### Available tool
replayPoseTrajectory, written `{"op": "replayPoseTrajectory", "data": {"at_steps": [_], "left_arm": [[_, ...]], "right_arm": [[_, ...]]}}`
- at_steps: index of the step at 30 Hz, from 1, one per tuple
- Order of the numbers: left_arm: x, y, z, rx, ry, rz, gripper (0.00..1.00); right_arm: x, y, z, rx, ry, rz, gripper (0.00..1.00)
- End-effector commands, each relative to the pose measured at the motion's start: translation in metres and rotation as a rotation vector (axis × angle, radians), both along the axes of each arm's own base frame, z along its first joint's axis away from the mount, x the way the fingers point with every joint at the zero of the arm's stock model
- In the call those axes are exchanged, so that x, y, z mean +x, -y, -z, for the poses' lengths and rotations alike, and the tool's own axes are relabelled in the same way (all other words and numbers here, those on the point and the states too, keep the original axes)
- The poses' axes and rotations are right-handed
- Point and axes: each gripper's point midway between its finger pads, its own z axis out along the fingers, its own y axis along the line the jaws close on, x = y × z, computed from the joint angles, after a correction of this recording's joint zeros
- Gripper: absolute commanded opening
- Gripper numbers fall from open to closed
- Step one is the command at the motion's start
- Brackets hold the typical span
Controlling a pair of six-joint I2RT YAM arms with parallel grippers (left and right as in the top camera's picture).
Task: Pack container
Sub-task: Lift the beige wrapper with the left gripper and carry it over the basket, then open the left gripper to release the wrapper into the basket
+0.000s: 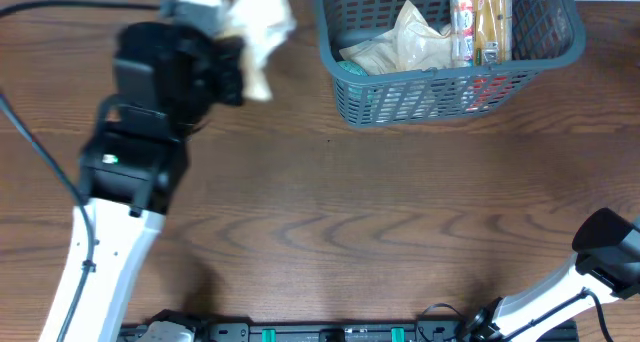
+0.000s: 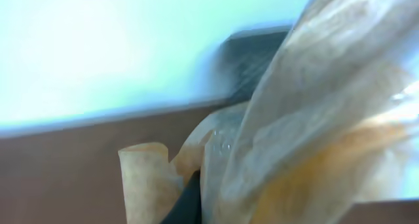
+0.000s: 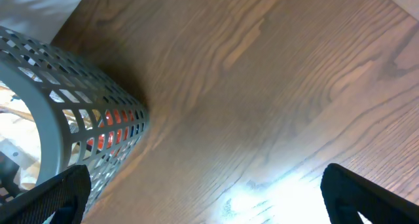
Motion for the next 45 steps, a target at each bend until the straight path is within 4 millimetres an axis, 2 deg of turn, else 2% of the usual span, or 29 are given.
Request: {"op": "replayPoseTrajectory", "data": {"at_steps": [1, 5, 10, 14, 20, 27, 34, 39, 45], "left_arm": [[-0.008, 0.044, -0.049, -0.082, 0.147, 0.083, 0.06], [-0.005, 0.078, -0.071, -0.134, 0.254, 0.086, 0.06], [0.003, 0.114, -0.071, -0.230, 0.270, 0.129, 0.06], [0.020, 0.133, -0.056, -0.311, 0.228, 0.127, 0.06], [0.049, 0.154, -0.019, -0.375, 0.156, 0.109, 0.06], [0.067, 0.166, 0.024, -0.331, 0.081, 0.099, 0.06], [0.070, 0.168, 0.042, -0.303, 0.039, 0.093, 0.07], [0.070, 0.168, 0.045, -0.297, 0.030, 0.092, 0.26], [0.070, 0.168, 0.045, -0.298, 0.031, 0.092, 0.33]], "right_arm": [[0.003, -0.003, 0.004, 0.007, -0.008, -0.021, 0.99], [0.003, -0.003, 0.004, 0.007, -0.008, -0.021, 0.99], [0.003, -0.003, 0.003, 0.007, -0.008, -0.022, 0.99], [0.003, -0.003, 0.004, 0.007, -0.008, -0.022, 0.99], [0.003, -0.003, 0.004, 0.007, -0.008, -0.021, 0.99], [0.003, -0.003, 0.004, 0.007, -0.008, -0.021, 0.99], [0.003, -0.003, 0.004, 0.007, -0.008, -0.021, 0.99], [0.003, -0.003, 0.004, 0.008, -0.008, -0.022, 0.99], [0.003, -0.003, 0.004, 0.008, -0.008, -0.022, 0.99]]}}
